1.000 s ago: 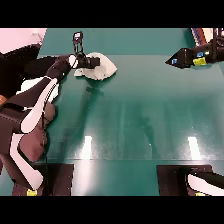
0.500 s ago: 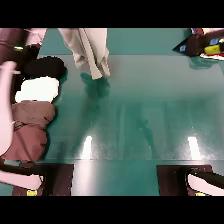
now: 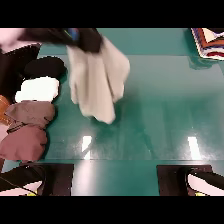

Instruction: Fold the shirts.

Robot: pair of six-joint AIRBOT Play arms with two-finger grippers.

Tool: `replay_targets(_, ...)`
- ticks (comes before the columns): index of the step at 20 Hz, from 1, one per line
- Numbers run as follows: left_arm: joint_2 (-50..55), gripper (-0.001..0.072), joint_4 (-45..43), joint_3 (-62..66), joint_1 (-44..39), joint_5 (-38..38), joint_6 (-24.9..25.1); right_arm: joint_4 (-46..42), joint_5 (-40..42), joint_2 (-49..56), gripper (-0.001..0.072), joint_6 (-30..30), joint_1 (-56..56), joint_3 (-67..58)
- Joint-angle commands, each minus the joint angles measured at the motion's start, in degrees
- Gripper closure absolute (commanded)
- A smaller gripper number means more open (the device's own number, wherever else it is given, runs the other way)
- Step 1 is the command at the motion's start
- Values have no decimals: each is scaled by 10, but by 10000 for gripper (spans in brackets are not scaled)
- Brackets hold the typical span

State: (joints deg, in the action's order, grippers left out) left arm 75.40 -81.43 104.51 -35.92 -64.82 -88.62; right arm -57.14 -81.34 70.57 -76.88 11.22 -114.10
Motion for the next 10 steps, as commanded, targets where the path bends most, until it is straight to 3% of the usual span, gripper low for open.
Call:
replay_targets(1,3,209,11,-108,-61,45,1,-1,-11,-31,693,0,0,38)
replay_targets(3,0,211,-29,-109,-36,45,-14,-1,-2,-57,693,0,0,76)
replay_targets(6,0,210,-71,-113,75,18,-31,0,26,-86,693,0,0,126)
replay_targets(10,17,210,34,-210,242,19,-40,2,38,-104,691,0,0,171)
